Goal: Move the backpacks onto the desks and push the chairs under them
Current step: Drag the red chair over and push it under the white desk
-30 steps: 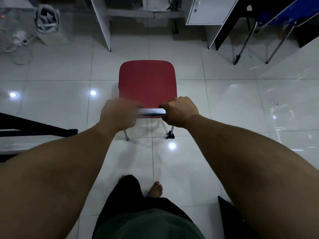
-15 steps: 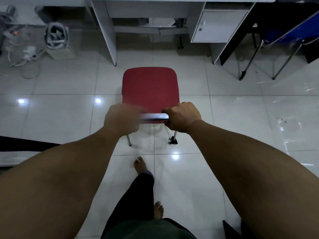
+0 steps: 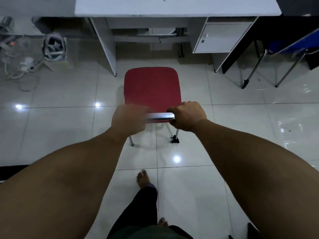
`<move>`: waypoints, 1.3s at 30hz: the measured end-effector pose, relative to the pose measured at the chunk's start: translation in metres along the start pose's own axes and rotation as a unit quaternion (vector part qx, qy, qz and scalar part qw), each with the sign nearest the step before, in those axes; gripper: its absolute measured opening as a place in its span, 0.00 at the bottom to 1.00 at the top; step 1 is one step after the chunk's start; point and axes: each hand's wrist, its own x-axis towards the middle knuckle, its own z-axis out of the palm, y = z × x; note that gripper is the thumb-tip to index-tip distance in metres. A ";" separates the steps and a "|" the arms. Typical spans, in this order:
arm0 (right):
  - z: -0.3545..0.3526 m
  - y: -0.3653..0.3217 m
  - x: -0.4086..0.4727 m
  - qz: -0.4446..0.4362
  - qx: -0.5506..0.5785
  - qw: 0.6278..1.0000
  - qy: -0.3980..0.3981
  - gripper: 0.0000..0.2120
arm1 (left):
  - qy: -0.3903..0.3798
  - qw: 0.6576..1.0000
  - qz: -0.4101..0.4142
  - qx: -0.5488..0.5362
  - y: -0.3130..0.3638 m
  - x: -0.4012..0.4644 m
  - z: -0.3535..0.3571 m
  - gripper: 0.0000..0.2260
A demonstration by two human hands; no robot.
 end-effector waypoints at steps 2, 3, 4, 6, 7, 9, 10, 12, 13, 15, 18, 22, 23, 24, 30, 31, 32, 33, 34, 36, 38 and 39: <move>-0.001 0.009 0.013 0.003 -0.003 1.000 0.002 0.10 | -0.008 1.000 0.003 0.013 -0.005 0.016 0.000 0.14; 0.000 0.012 0.017 0.004 -0.005 1.000 0.001 0.11 | -0.010 1.000 0.008 0.018 -0.008 0.022 0.001 0.14; -0.001 0.016 0.024 0.006 -0.007 1.000 -0.001 0.11 | -0.013 1.000 0.009 0.021 -0.011 0.030 0.001 0.14; -0.001 0.022 0.034 0.010 -0.005 1.000 -0.004 0.12 | -0.017 1.000 0.011 0.020 -0.014 0.042 0.000 0.13; -0.003 0.025 0.041 0.012 -0.004 1.000 -0.003 0.12 | -0.019 1.000 0.012 0.021 -0.018 0.050 -0.002 0.13; -0.005 0.032 0.054 0.014 -0.007 1.000 -0.001 0.12 | -0.022 0.999 0.013 0.026 -0.024 0.065 -0.004 0.13; -0.005 0.034 0.059 0.012 -0.008 1.000 0.000 0.12 | -0.021 0.999 0.014 0.026 -0.027 0.070 -0.004 0.13; -0.006 0.040 0.071 0.009 -0.010 1.000 0.005 0.12 | -0.011 0.999 0.022 0.022 -0.034 0.083 -0.003 0.12; -0.007 0.043 0.076 0.007 -0.011 1.000 0.008 0.12 | -0.004 0.999 0.026 0.020 -0.037 0.088 -0.004 0.12; -0.008 0.050 0.090 0.008 -0.012 1.000 0.010 0.11 | 0.001 0.999 0.032 0.020 -0.043 0.103 -0.005 0.11; -0.012 0.061 0.108 0.005 -0.010 1.000 0.013 0.11 | 0.011 0.999 0.042 0.022 -0.050 0.124 -0.006 0.11; -0.015 0.080 0.137 -0.002 -0.011 1.000 0.021 0.11 | 0.016 0.998 0.046 0.031 -0.060 0.156 -0.008 0.11; -0.015 0.084 0.144 -0.004 -0.010 1.000 0.020 0.11 | 0.018 0.999 0.045 0.025 -0.062 0.164 -0.008 0.11; -0.016 0.090 0.152 -0.005 -0.009 1.000 0.019 0.11 | 0.020 0.999 0.041 0.020 -0.065 0.173 -0.009 0.11; -0.020 0.125 0.196 -0.018 -0.005 1.000 0.019 0.12 | 0.045 0.998 0.041 0.001 -0.075 0.222 -0.011 0.09; -0.019 0.130 0.200 -0.022 -0.006 1.000 0.020 0.13 | 0.049 0.998 0.041 0.000 -0.075 0.228 -0.011 0.09; -0.020 0.137 0.204 -0.025 -0.006 0.999 0.021 0.13 | 0.051 0.998 0.042 -0.001 -0.074 0.233 -0.010 0.09; -0.020 0.143 0.208 -0.029 -0.007 0.999 0.020 0.13 | 0.052 0.998 0.045 -0.003 -0.072 0.239 -0.010 0.10; -0.021 0.150 0.212 -0.031 -0.009 0.999 0.015 0.13 | 0.051 0.998 0.045 -0.004 -0.070 0.245 -0.009 0.10; -0.023 0.162 0.218 -0.036 -0.012 0.999 0.004 0.13 | 0.040 0.998 0.043 -0.005 -0.065 0.255 -0.008 0.11; -0.027 0.176 0.225 -0.031 -0.010 0.999 -0.005 0.13 | 0.014 1.000 0.024 -0.002 -0.057 0.267 -0.010 0.11; -0.030 0.184 0.231 -0.027 -0.013 1.000 -0.005 0.12 | 0.004 1.000 0.008 0.002 -0.053 0.277 -0.011 0.12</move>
